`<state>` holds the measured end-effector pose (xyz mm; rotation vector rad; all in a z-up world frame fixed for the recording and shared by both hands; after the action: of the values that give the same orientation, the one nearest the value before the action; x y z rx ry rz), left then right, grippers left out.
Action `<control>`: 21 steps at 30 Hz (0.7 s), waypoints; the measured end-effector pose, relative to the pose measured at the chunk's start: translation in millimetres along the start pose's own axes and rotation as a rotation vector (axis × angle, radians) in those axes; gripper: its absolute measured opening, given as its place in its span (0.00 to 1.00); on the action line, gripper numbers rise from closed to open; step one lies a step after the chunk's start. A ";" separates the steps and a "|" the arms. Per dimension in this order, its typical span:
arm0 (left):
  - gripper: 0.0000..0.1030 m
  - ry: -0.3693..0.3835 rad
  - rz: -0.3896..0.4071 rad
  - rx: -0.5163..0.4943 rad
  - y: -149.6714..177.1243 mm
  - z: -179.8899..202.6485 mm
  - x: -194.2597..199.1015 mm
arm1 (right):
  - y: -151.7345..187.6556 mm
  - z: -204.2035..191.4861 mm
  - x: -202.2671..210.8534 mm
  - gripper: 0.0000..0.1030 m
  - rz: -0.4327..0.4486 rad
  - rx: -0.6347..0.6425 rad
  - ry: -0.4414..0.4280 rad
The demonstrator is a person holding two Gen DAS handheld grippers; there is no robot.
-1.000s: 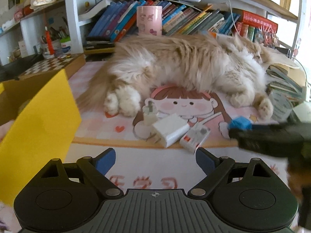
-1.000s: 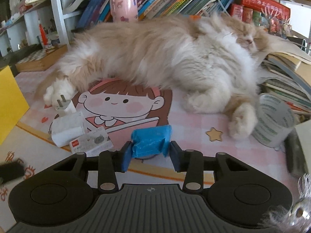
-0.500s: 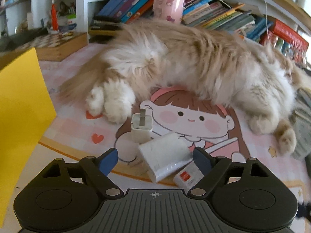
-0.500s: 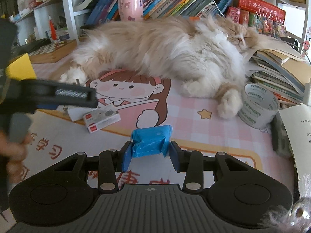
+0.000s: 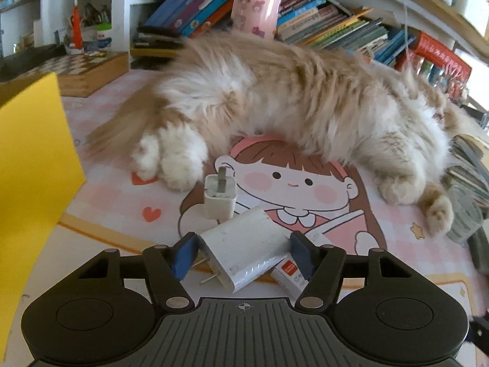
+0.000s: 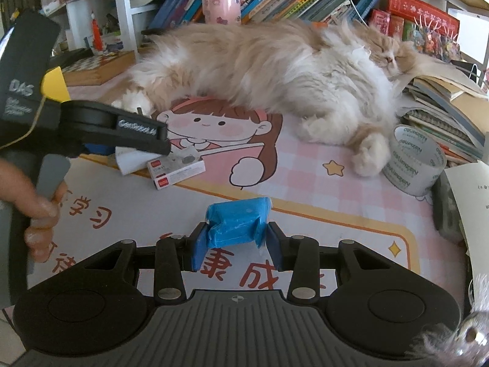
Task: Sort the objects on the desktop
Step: 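Close the right tool on the blue block while the left tool grasps the white charger, then lift the blue block with the right tool while the left tool lifts the white charger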
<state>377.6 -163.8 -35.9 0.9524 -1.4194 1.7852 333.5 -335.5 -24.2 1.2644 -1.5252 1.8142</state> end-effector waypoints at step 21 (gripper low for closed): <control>0.64 0.085 0.095 0.033 63.9 -33.1 104.0 | 13.8 -21.2 39.6 0.35 0.054 0.025 -0.039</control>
<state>265.2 -138.2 16.0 0.8287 -1.4063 1.9009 296.0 -328.0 3.1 1.2884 -1.5769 1.8579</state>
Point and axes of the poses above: each gripper's, at about its wrist camera, not at the fingertips, and x roughly against the way its jaws point, z to its right, y to its underside, the point moved 3 cm from there along -x, roughly the way its jaws point, and after that the axes turned 14 degrees about -z, right-handed, at the moved point
